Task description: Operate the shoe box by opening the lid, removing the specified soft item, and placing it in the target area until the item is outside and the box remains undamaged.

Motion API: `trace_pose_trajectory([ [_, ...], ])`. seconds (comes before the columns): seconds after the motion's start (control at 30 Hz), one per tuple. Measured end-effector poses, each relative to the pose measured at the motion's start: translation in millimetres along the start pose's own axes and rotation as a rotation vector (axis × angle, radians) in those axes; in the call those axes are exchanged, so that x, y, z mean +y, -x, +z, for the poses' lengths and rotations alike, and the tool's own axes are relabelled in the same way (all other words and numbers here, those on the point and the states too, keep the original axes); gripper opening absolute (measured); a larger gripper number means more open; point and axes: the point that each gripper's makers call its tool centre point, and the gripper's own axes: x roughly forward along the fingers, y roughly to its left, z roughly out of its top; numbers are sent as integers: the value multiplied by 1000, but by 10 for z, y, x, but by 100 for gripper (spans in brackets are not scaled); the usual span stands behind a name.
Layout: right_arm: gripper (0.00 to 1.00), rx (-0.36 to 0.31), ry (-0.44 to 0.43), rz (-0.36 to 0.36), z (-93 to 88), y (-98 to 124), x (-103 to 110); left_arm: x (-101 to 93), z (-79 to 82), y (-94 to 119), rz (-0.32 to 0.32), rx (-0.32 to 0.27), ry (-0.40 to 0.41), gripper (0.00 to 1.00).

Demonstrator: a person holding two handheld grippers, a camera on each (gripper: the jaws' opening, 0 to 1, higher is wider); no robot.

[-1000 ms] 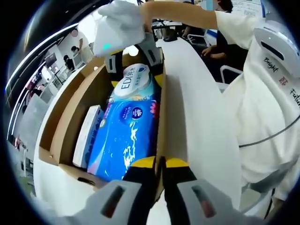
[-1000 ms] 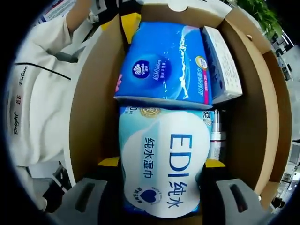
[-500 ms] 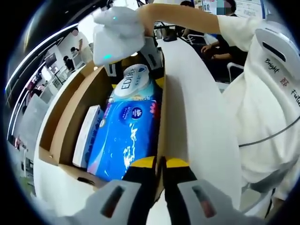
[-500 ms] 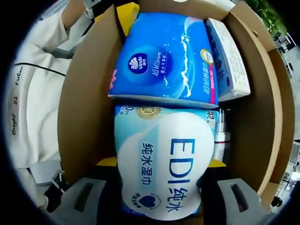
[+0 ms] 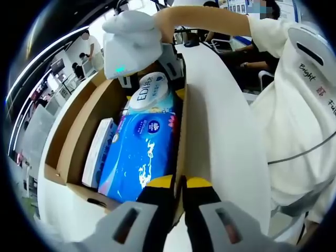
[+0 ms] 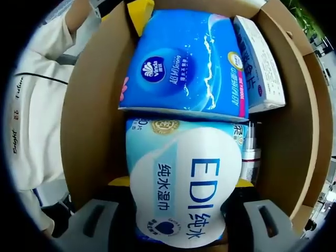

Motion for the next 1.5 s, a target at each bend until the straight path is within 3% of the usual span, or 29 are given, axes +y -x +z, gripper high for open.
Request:
trace_pose_trajectory([
  [0.3, 68, 45, -14, -2, -34, -11, 7, -6, 5, -7, 7, -2, 6, 5],
  [0.37, 66, 115, -47, -35, -72, 12, -1, -14, 6, -11, 12, 2, 0, 5],
  [0.6, 65, 50, -16, -36, -32, 33, -19, 4, 9, -7, -6, -3, 1, 5],
  [0.7, 62, 0, 57, -119, 27, 72, -135, 0, 10, -7, -9, -5, -7, 4],
  [0.73, 62, 17, 54, -99, -25, 83, -82, 12, 27, -4, -20, -22, 21, 4],
  [0.8, 62, -14, 69, -88, -31, 98, -64, -4, 20, -8, -23, -12, 3, 3],
  [0.93, 62, -99, 3, -85, 34, 197, -108, -1, 21, -6, -26, -17, 3, 3],
  [1.23, 62, -85, 10, -91, 41, 317, -263, 5, 15, -10, -26, -11, 13, 3],
  [1.27, 62, -91, 14, -87, 66, 315, -214, 2, 14, -11, -23, -11, 11, 3],
  [1.37, 62, -112, 5, -83, 55, 333, -326, 8, 14, -14, -15, -9, 12, 3],
  [1.5, 62, -142, 2, -86, 105, 344, -215, 7, 14, -12, -20, -13, 10, 3],
])
